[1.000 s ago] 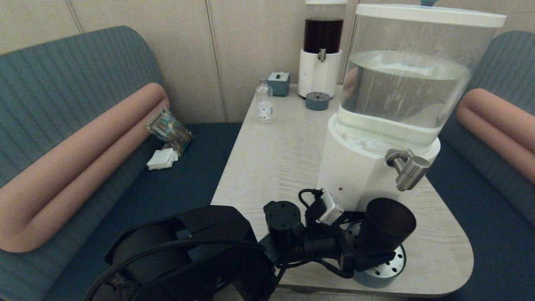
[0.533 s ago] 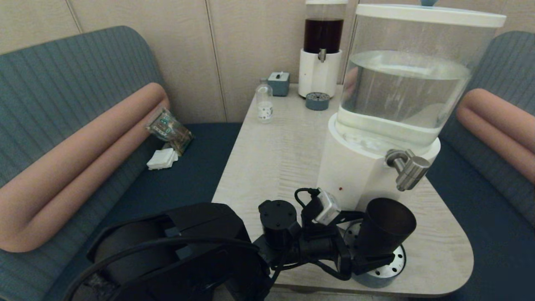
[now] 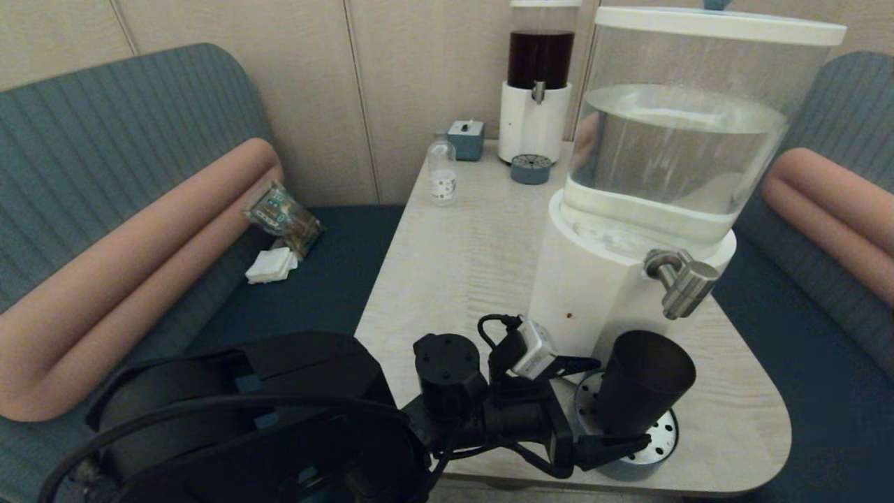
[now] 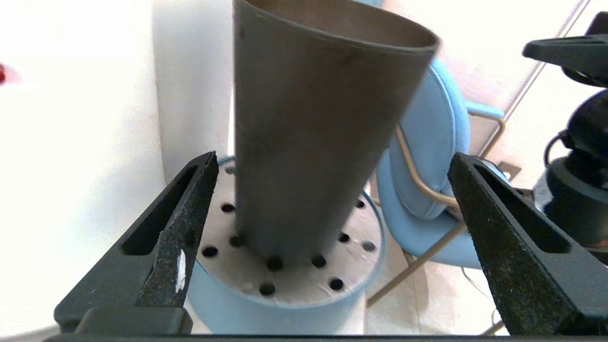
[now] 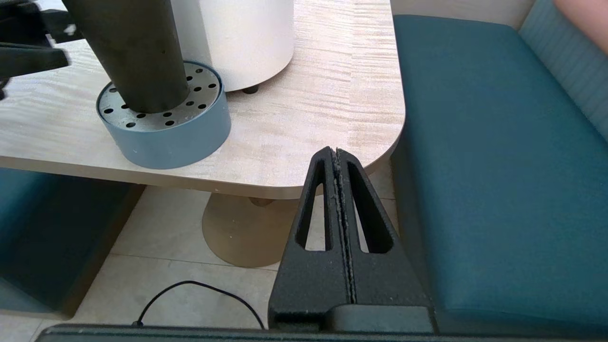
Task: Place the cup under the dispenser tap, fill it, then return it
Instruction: Place it under the water dispenser, then turn on the faucet
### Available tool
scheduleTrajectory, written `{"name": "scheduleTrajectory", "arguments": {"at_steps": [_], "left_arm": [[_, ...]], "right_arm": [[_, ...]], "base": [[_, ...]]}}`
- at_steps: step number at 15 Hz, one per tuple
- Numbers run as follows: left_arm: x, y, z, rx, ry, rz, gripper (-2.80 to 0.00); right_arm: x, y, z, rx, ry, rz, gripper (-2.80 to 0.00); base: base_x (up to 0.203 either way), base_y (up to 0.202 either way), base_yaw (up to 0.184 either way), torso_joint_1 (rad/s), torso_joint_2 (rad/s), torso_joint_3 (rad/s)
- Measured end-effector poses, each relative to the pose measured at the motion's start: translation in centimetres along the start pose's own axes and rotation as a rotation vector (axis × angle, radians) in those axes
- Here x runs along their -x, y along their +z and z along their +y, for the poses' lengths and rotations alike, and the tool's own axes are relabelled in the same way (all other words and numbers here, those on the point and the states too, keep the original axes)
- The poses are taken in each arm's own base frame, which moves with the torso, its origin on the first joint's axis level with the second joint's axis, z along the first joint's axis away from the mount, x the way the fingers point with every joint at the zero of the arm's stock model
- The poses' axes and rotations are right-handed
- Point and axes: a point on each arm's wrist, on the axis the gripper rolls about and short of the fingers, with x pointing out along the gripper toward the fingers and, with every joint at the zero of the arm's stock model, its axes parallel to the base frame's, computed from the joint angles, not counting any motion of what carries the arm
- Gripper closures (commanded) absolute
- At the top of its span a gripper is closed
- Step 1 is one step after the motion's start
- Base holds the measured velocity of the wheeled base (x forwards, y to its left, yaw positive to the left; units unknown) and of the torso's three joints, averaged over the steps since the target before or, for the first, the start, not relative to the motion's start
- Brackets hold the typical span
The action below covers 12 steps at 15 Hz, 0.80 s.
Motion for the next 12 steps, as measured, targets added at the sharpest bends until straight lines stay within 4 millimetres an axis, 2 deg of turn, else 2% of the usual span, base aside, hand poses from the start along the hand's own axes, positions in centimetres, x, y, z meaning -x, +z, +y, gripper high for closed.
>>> {"name": "scheduleTrajectory", "arguments": {"at_steps": [12], "left_arm": [[3.1, 1.4, -2.1, 0.036, 0.016, 0.051, -2.80]], "right_arm": [[0.0, 0.0, 0.0, 0.000, 0.000, 0.000, 0.00]], "base": [[0.000, 0.000, 0.000, 0.000, 0.00, 0.000]]}}
